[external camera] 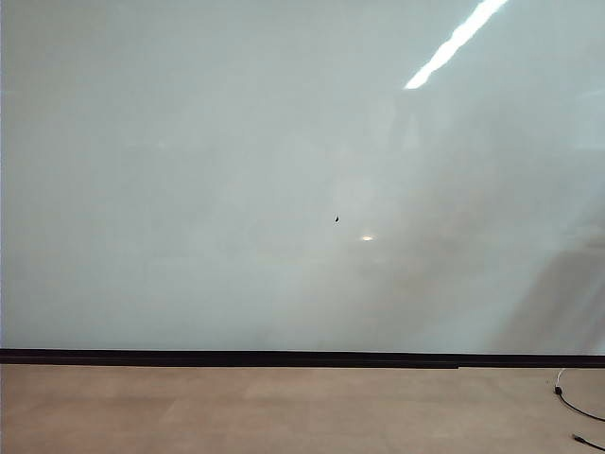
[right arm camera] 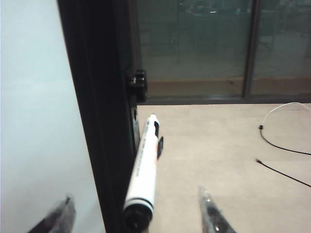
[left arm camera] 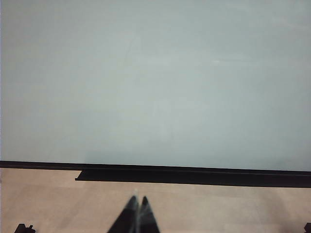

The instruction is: Pick up the pen on the shelf to the right of the whiteboard and draw a cross mark.

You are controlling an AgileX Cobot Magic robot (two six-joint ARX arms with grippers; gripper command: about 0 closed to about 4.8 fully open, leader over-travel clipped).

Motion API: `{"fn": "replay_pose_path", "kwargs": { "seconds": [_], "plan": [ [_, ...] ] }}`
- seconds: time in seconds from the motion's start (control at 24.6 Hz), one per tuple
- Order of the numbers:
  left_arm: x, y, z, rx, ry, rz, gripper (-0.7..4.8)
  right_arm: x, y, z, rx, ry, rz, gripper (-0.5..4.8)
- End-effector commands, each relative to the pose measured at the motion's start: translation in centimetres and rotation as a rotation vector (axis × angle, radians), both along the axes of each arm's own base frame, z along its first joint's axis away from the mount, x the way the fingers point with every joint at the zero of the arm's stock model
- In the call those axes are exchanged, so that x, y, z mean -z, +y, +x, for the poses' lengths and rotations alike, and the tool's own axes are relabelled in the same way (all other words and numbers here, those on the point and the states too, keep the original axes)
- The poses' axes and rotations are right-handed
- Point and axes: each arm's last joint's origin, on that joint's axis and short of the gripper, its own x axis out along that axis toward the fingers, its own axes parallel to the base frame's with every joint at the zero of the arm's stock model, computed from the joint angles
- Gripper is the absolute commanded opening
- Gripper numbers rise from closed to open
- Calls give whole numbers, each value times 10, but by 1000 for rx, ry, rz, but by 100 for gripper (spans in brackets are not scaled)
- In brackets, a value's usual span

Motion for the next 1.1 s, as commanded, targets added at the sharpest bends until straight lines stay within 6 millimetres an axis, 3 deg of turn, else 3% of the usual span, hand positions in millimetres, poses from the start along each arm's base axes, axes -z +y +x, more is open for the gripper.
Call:
{"fn": "replay_pose_path", "kwargs": {
  "seconds": [0.04,0.65,1.1],
  "plan": [
    [-2,0,0,1,-15,4,-5,-5,1,6,-14,-27,10,327],
    [-2,0,0,1,-16,4,-5,9,-12,39,-69,-29,19,337],
    [-2,0,0,1,-15,4,-4,7,-3,48,-82,-40,16,305]
  ]
}}
